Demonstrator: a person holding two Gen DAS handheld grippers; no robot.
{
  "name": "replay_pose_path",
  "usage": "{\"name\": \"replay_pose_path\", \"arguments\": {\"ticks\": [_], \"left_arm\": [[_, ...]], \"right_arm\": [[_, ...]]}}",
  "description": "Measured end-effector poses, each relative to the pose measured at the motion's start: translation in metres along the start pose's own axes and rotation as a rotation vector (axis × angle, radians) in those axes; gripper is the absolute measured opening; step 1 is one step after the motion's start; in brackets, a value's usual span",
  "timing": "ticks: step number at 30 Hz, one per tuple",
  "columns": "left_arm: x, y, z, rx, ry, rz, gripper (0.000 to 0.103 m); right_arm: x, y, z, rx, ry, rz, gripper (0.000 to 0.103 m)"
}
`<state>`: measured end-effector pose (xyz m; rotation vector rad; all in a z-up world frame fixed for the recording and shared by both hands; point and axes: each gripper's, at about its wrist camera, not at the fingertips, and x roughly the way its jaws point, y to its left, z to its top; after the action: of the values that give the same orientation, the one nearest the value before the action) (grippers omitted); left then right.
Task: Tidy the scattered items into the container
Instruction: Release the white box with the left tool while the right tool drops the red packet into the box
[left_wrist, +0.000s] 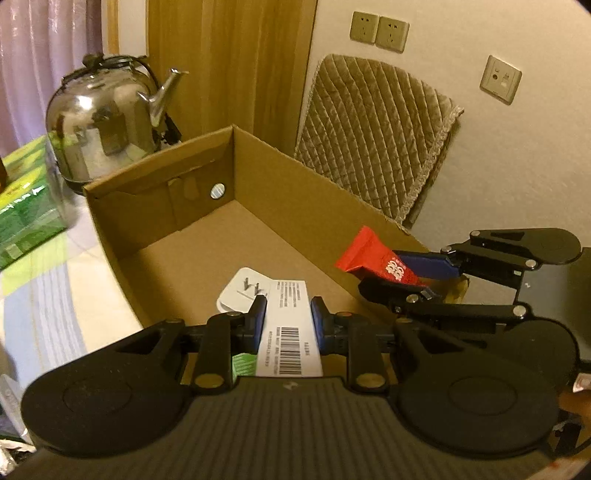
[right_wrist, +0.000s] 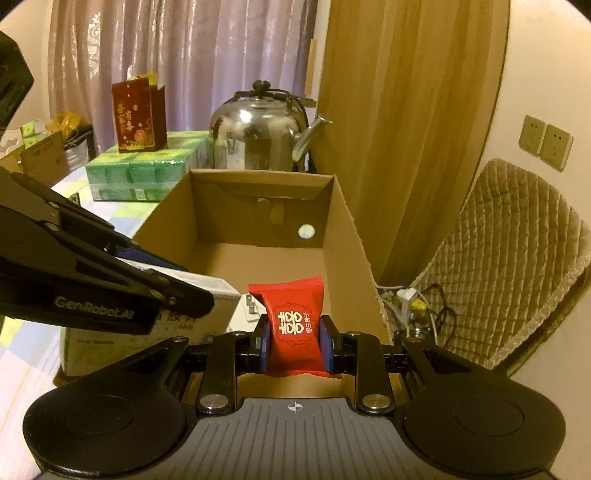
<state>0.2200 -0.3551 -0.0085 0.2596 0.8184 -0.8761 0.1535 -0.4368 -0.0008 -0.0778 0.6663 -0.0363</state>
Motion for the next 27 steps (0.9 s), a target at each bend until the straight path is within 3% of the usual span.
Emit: {"name": "replay_pose_path", "arguments": {"ticks": [9, 27], "left_arm": [[0.003, 0.003, 0.000, -0.024, -0.019, 0.004, 0.021], [-0.053, 0.019, -0.010, -0.030, -0.106, 0.064, 0.026]], "right_arm": [[0.004, -0.006, -0.003, 0.004, 0.005, -0.003, 0.024], [0.013, 0.017, -0.002, -0.020, 0.038, 0.053, 0.024]]}}
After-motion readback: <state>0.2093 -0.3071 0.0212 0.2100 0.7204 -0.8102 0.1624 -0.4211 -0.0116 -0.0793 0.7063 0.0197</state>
